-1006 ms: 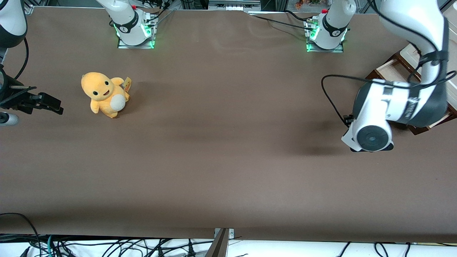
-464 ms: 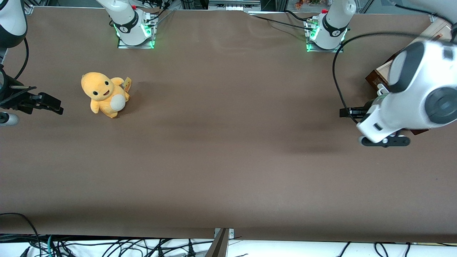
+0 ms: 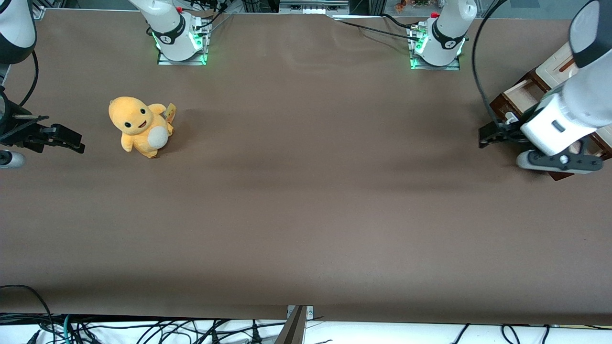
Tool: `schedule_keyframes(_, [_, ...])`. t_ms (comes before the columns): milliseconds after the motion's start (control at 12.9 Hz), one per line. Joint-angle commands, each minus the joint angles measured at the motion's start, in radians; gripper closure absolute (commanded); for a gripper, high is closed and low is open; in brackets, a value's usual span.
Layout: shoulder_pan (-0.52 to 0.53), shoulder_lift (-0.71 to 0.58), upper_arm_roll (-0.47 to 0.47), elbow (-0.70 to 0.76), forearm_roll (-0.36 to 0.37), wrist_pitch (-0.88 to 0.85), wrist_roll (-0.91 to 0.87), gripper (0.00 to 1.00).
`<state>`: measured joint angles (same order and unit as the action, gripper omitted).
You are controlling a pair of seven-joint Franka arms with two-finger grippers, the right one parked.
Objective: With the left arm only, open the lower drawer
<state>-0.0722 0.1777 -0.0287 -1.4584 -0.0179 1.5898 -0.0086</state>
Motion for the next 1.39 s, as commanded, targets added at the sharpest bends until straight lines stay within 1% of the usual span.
schedule_keyframes(0, [0.003, -0.154, 0.022, -0.254, -0.024, 0.169, 0.071, 0.00])
schedule_keyframes(155, [0.000, -0.194, 0.027, -0.321, -0.024, 0.222, 0.084, 0.00])
schedule_keyframes(541, [0.008, -0.208, 0.027, -0.310, -0.020, 0.208, 0.068, 0.00])
schedule_keyframes(851, [0.014, -0.213, 0.026, -0.303, -0.020, 0.151, 0.065, 0.00])
schedule_keyframes(1315, [0.025, -0.219, 0.026, -0.301, -0.019, 0.136, 0.070, 0.00])
